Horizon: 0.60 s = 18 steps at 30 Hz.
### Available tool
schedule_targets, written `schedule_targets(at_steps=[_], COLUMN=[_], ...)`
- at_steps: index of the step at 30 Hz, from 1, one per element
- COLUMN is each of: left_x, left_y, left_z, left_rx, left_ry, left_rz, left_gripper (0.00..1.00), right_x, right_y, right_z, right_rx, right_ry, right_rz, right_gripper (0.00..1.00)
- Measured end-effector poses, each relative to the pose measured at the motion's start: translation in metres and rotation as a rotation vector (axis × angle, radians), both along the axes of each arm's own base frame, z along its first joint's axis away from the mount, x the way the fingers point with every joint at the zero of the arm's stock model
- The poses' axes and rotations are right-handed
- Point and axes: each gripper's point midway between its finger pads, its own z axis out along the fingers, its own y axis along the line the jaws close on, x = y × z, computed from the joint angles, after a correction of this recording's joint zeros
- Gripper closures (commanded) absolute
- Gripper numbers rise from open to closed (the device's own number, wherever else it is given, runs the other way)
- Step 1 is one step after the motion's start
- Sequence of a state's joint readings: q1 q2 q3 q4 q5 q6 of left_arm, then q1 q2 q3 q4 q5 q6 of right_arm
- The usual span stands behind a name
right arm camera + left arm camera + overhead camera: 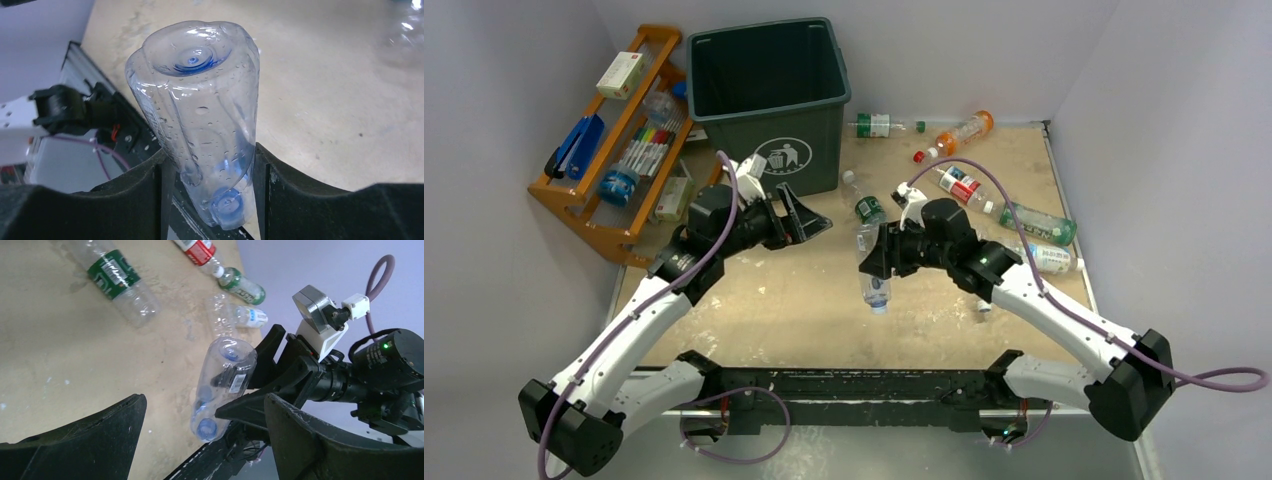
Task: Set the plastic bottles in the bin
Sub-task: Pick up the plastic bottle at the center of the board.
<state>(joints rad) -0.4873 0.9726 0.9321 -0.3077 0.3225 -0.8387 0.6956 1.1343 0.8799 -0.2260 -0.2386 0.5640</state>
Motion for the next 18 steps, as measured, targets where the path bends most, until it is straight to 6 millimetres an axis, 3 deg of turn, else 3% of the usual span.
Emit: schedule_targets(at_steps=[8,18], left_x=[-0.008,-0.021], left_y=[-0.017,-0.034], left_z=[0.023,0.043], left_rx=[-0.096,-0.168], left_ry=[-0.067,-0.137], left_rz=[-0.069,-0.136], left_gripper=[0.12,0.12], right_x=[-0.017,-0.026], right_y=[0.020,0.038], right_z=[0.032,0.080], right_rx=[0.095,0.227], right_ry=[-0.074,-0.138], right_rz=[0.201,0.318], right_gripper=[0.62,0.63])
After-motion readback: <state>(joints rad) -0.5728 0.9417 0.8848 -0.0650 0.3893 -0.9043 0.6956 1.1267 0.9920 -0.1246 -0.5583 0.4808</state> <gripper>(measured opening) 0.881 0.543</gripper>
